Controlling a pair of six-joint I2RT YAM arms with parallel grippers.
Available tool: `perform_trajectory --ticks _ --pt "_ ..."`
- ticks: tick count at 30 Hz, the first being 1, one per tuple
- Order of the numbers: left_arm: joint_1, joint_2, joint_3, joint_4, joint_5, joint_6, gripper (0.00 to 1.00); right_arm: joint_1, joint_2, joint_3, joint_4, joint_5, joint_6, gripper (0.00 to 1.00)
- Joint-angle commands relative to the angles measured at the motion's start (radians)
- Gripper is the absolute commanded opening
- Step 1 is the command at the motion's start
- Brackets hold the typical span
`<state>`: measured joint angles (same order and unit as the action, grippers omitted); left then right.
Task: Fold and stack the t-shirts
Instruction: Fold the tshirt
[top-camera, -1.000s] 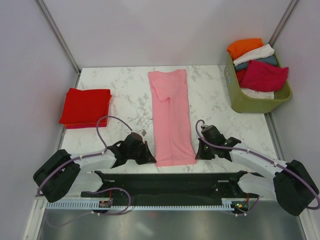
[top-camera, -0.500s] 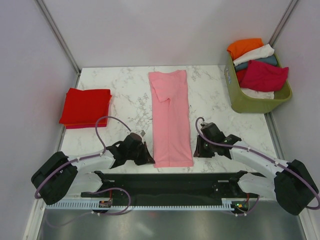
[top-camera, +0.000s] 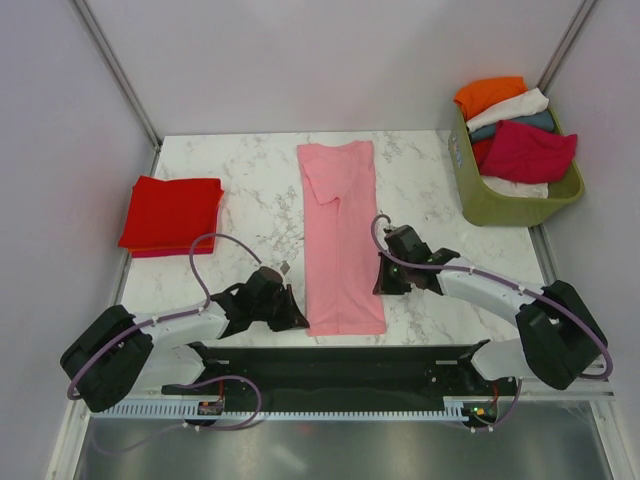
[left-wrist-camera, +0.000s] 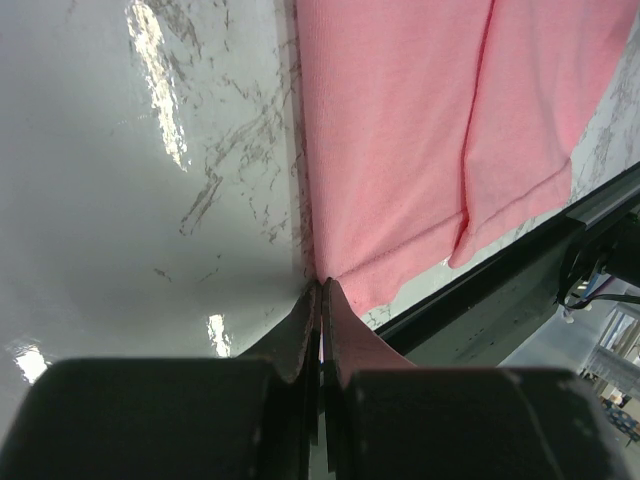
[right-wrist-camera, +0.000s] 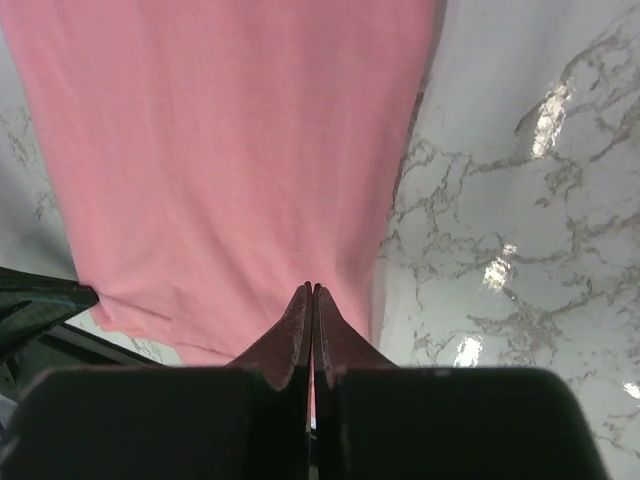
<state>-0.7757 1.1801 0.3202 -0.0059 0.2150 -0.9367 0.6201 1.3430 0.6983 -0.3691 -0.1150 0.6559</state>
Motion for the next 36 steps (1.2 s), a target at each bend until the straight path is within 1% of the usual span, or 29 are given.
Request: perform_trajectory --ticks 1,3,6,9,15,17,25,26,28,29,32,36 --pt "-0.004 0.001 -0.017 -0.046 -0.002 0.009 0.02 0.004 0.044 0.052 0.053 0.026 -0.012 0.00" --pt "-0.005 0.001 -0.018 -0.046 0.001 0.009 0.02 0.006 0.087 0.058 0.065 0.032 -0.016 0.00" --pt "-0.004 -0.002 -0.020 -0.048 0.000 0.009 0.02 0.004 0.133 0.061 0.059 0.093 -0.019 0.00" --pt "-0.005 -0.008 -0.026 -0.048 -0.002 0.009 0.02 0.004 0.128 0.032 0.059 0.162 -0.012 0.00" --pt "-0.005 -0.028 -0.036 -0.063 -0.014 0.009 0.02 0.004 0.102 -0.008 0.055 0.202 -0.004 0.00" --pt "-0.005 -0.030 -0.036 -0.068 -0.014 0.010 0.02 0.003 0.090 -0.008 0.049 0.212 -0.009 0.01" --pt "-0.004 -0.054 -0.050 -0.074 -0.014 0.012 0.02 0.004 0.070 -0.029 0.027 0.233 -0.018 0.12" --pt "-0.004 -0.056 -0.050 -0.074 -0.012 0.010 0.02 0.004 0.064 -0.031 0.024 0.232 -0.018 0.18" --pt "-0.005 -0.063 -0.053 -0.075 -0.011 0.012 0.02 0.004 0.041 -0.033 0.015 0.233 -0.024 0.24" --pt "-0.004 -0.068 -0.055 -0.075 -0.008 0.012 0.02 0.003 0.029 -0.031 0.004 0.236 -0.024 0.30" --pt "-0.004 -0.080 -0.053 -0.075 -0.003 0.012 0.02 0.003 -0.034 -0.029 -0.010 0.209 -0.027 0.38" --pt "-0.005 -0.092 -0.046 -0.080 0.007 0.012 0.03 0.004 -0.108 -0.039 -0.040 0.118 -0.033 0.40"
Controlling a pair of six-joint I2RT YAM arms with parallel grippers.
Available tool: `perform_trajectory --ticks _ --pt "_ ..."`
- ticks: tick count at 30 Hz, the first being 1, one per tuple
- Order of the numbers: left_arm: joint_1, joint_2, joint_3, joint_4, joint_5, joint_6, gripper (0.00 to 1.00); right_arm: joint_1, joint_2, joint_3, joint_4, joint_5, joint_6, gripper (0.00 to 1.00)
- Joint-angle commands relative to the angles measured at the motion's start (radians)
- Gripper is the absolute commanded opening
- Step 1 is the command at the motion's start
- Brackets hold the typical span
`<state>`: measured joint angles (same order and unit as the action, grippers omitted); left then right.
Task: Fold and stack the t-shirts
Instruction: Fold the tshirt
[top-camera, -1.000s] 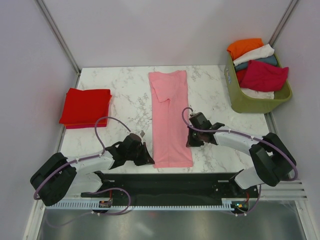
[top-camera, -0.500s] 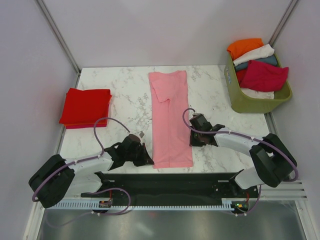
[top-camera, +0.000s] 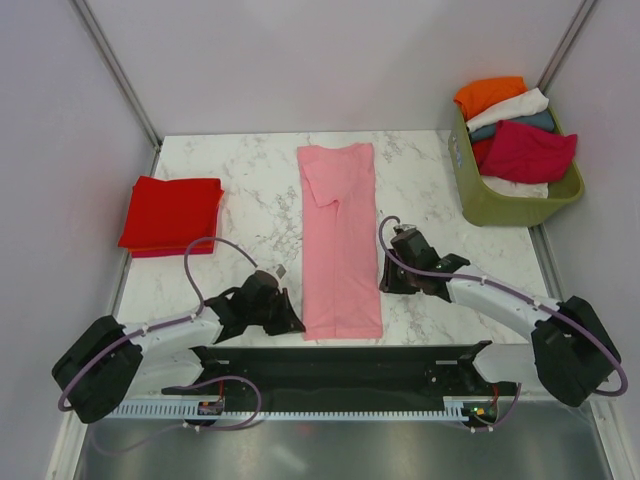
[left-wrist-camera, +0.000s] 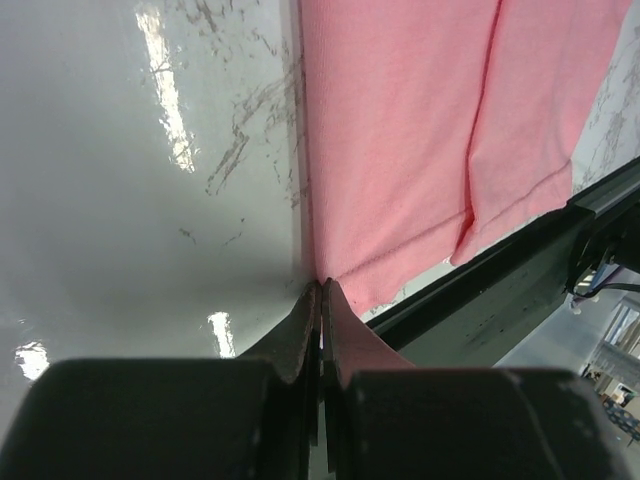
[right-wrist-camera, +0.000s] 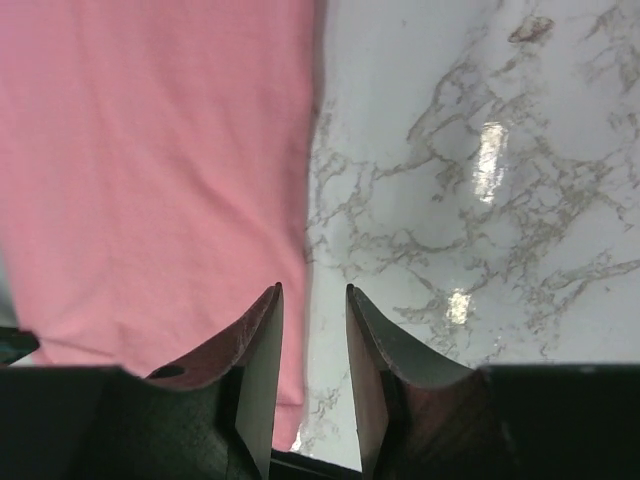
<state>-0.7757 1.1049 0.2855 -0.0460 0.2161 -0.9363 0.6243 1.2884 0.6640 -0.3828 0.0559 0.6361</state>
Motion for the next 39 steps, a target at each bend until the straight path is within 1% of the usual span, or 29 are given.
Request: perform_trajectory --ticks 1,2,5,6,8,9,12,18,21,25,30,33,35,39 --pt "-0.005 -0.022 -0.012 -0.044 0.008 0.011 0.03 0.002 -0.061 -0.010 -0.031 -0.117 -0.013 0.39" --pt "-0.005 -0.025 -0.011 -0.049 0.008 0.011 0.04 0.008 -0.067 -0.029 -0.040 -0.134 -0.012 0.40" --pt "-0.005 -0.036 -0.012 -0.060 0.008 0.011 0.09 0.026 -0.103 -0.059 -0.073 -0.160 -0.006 0.41" --pt "-0.005 -0.040 -0.014 -0.063 0.012 0.013 0.19 0.028 -0.124 -0.082 -0.079 -0.165 -0.004 0.42" --pt "-0.005 -0.054 -0.016 -0.067 0.016 0.014 0.27 0.031 -0.139 -0.102 -0.109 -0.186 0.007 0.42" --pt "-0.005 -0.060 -0.016 -0.071 0.017 0.014 0.30 0.032 -0.144 -0.121 -0.113 -0.203 0.010 0.43" --pt "-0.005 -0.085 -0.016 -0.095 0.012 0.013 0.35 0.052 -0.164 -0.161 -0.113 -0.231 0.042 0.42" --pt "-0.005 -0.094 -0.003 -0.114 0.028 0.014 0.36 0.089 -0.198 -0.198 -0.077 -0.263 0.091 0.42" --pt "-0.005 -0.089 0.001 -0.112 0.032 0.014 0.36 0.109 -0.187 -0.201 -0.051 -0.278 0.105 0.42" --pt "-0.007 -0.083 0.007 -0.106 0.042 0.014 0.38 0.126 -0.164 -0.199 -0.031 -0.277 0.119 0.41" --pt "-0.008 -0.080 0.006 -0.092 0.049 0.016 0.39 0.129 -0.189 -0.207 -0.019 -0.261 0.137 0.42" --pt "-0.011 -0.065 0.000 -0.072 0.058 0.011 0.35 0.129 -0.175 -0.210 -0.011 -0.266 0.139 0.42" --pt "-0.016 -0.048 -0.009 -0.054 0.063 -0.001 0.32 0.130 -0.158 -0.216 -0.001 -0.272 0.137 0.41" --pt "-0.028 -0.028 -0.017 -0.015 0.069 -0.012 0.29 0.135 -0.144 -0.230 0.024 -0.291 0.142 0.38"
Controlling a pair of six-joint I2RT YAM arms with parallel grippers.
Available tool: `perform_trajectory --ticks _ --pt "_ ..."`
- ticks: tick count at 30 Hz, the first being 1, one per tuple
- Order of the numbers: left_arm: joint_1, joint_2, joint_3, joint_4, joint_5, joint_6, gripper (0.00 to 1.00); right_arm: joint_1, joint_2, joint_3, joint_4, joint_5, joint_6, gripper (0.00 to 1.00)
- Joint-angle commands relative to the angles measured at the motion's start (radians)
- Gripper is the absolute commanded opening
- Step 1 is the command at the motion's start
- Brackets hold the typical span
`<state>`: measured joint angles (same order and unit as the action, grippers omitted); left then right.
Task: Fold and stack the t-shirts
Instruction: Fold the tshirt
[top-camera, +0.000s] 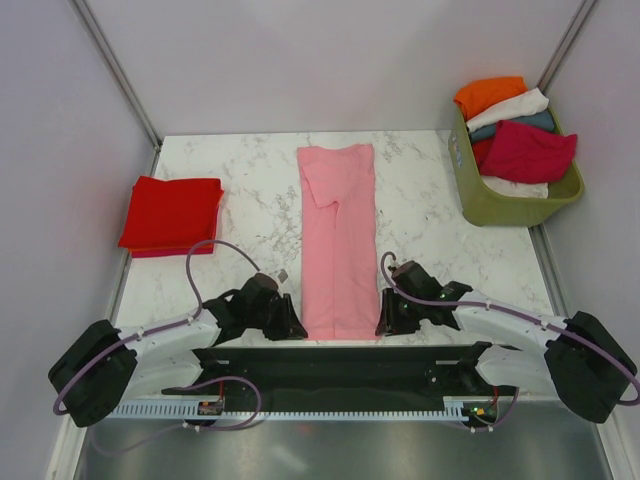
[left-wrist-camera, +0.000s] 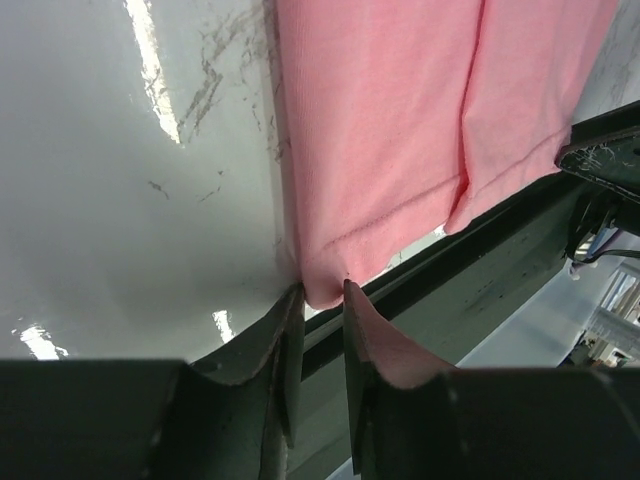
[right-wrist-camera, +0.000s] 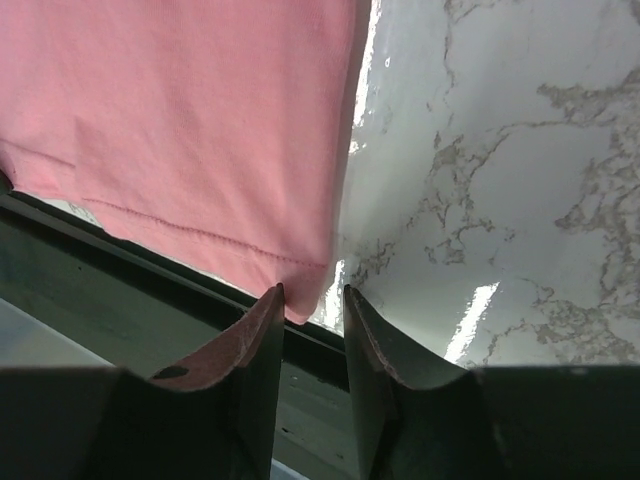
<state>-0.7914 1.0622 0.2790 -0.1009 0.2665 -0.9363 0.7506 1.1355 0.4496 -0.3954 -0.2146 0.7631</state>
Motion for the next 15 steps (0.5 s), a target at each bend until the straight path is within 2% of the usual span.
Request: perform_trajectory --ticks 1,6,7,9,15 --pt "-0.014 0.016 -0.011 0.040 0.017 -0.012 0.27 0.010 0.012 -0.018 0.041 -0.020 0.016 0.36" --pt "-0.014 0.016 -0.009 0.038 0.005 -0.012 0.15 0.010 0.036 -0.028 0.072 -0.028 0.018 0.22" --pt "-0.012 0.019 -0.006 0.040 0.005 -0.012 0.14 0.010 0.043 -0.026 0.079 -0.034 0.016 0.14" --pt "-0.014 0.018 -0.003 0.040 0.005 -0.013 0.04 0.010 0.043 -0.017 0.081 -0.032 0.021 0.01" --pt "-0.012 -0.067 0.006 0.021 -0.010 -0.048 0.02 0.009 -0.042 0.033 0.055 -0.023 0.033 0.00"
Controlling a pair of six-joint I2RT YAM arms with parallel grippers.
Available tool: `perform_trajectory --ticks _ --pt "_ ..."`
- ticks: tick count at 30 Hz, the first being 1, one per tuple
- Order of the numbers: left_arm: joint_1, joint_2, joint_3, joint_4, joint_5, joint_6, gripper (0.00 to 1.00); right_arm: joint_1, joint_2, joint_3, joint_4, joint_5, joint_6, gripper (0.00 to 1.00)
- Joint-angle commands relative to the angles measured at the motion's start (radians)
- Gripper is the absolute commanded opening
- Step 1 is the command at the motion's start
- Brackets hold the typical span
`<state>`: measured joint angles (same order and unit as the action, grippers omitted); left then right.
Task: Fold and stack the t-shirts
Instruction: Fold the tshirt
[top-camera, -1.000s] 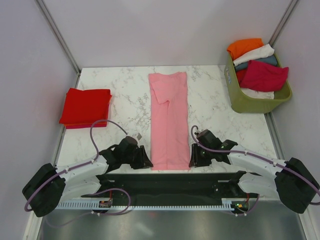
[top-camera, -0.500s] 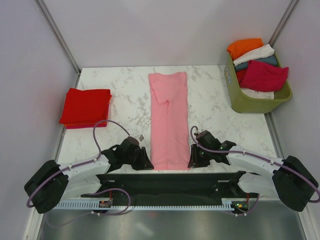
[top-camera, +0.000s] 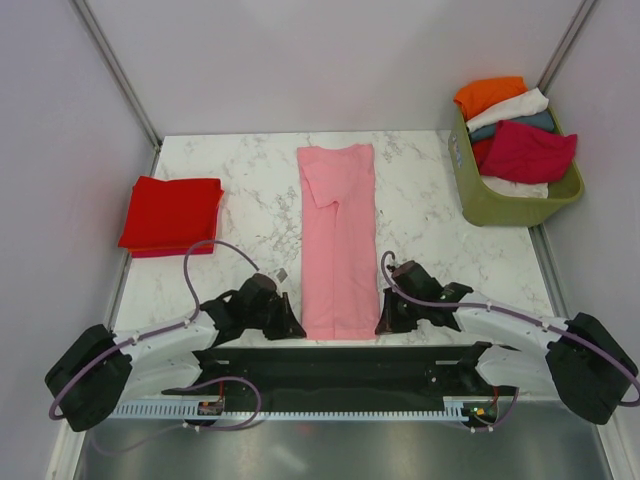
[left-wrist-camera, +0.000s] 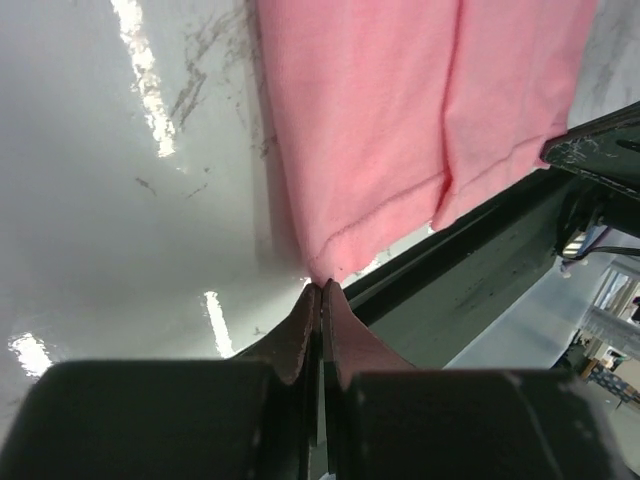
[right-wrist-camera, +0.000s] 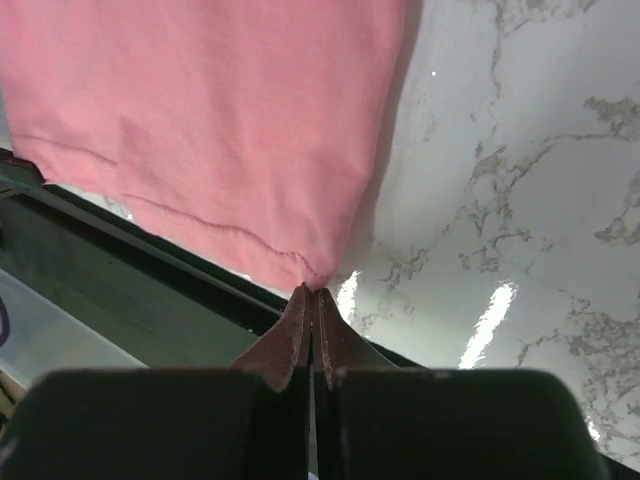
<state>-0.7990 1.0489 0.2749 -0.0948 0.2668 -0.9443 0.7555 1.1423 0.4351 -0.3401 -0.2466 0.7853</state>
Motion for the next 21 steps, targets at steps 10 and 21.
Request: perform_trajectory --ticks 10,21 --pt "0.084 -0.079 0.223 -0.100 -0.054 -0.001 0.02 -0.074 -0.021 0.305 -0.086 0.086 -0.066 0.00" --pt "0.354 0.206 0.513 -0.086 0.011 0.105 0.02 -0.271 0.260 0.586 -0.080 0.093 -0.162 0.00"
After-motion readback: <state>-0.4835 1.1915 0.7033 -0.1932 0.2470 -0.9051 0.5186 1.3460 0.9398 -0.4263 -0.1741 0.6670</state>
